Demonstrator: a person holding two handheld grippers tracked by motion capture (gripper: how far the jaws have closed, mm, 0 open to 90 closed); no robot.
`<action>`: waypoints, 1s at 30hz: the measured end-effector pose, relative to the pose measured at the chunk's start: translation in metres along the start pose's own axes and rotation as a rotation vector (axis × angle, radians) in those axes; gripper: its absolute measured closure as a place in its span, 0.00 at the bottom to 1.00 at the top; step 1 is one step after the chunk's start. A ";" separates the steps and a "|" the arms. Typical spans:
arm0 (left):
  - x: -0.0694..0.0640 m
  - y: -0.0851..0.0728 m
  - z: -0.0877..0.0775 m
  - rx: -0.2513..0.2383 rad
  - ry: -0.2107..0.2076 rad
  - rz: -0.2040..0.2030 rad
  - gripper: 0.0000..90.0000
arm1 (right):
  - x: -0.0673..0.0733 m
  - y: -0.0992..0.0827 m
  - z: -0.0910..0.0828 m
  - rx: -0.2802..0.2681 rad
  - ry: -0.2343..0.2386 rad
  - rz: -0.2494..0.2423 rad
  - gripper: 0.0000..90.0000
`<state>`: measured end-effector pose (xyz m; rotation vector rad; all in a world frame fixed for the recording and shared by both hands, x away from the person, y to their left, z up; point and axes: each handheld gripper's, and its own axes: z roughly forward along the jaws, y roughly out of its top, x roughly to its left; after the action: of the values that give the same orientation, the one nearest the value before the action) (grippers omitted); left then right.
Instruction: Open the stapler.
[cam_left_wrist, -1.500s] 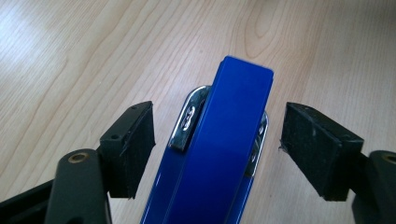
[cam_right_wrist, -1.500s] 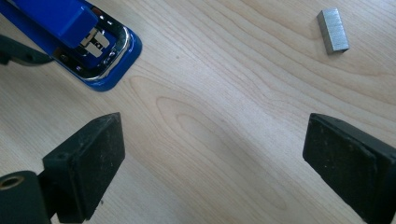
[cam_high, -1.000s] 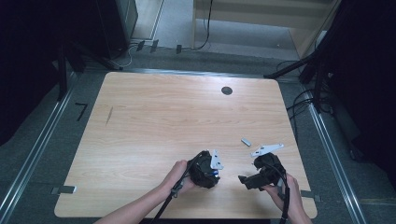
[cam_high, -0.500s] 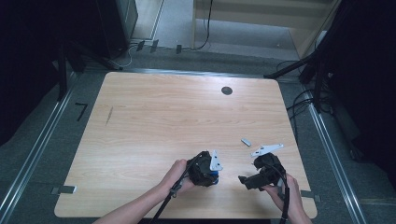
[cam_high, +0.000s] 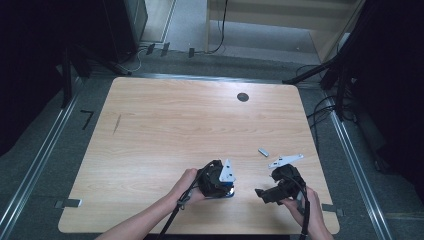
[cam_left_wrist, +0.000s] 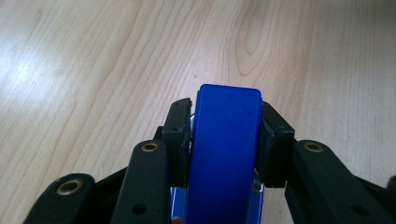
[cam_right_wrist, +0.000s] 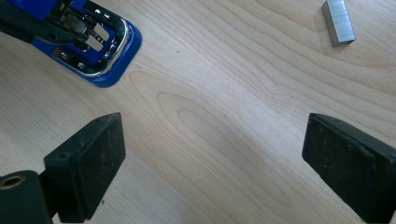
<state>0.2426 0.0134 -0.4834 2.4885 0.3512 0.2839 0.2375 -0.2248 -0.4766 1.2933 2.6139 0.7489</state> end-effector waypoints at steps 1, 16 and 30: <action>0.000 0.000 -0.001 -0.008 -0.002 0.002 0.71 | 0.000 0.000 0.000 -0.001 0.001 -0.005 0.07; 0.002 -0.001 -0.017 -0.030 -0.025 0.040 0.73 | 0.009 0.005 0.001 -0.087 0.068 0.009 0.16; 0.003 -0.002 -0.024 -0.041 -0.039 0.055 0.73 | 0.037 0.027 0.025 -0.142 0.161 -0.031 0.74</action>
<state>0.2388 0.0287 -0.4655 2.4623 0.2586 0.2620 0.2418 -0.1728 -0.4820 1.1969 2.6380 1.0540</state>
